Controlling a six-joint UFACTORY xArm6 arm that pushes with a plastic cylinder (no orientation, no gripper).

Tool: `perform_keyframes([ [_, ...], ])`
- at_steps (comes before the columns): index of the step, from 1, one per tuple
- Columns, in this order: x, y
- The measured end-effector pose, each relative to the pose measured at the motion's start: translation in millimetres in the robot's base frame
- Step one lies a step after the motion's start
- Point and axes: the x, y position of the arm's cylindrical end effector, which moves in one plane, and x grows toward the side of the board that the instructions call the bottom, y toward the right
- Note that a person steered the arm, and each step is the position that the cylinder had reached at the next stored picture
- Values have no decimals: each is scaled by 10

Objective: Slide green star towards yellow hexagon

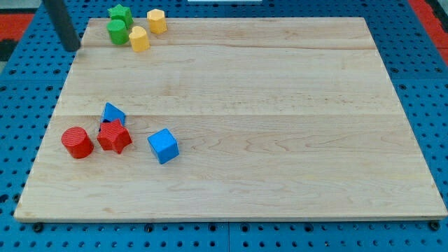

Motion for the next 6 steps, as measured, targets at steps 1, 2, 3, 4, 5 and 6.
perform_keyframes([
  [1, -635, 99],
  [2, -793, 234],
  [3, -793, 234],
  [4, -790, 841],
  [5, -650, 1470],
  [6, -257, 1471],
])
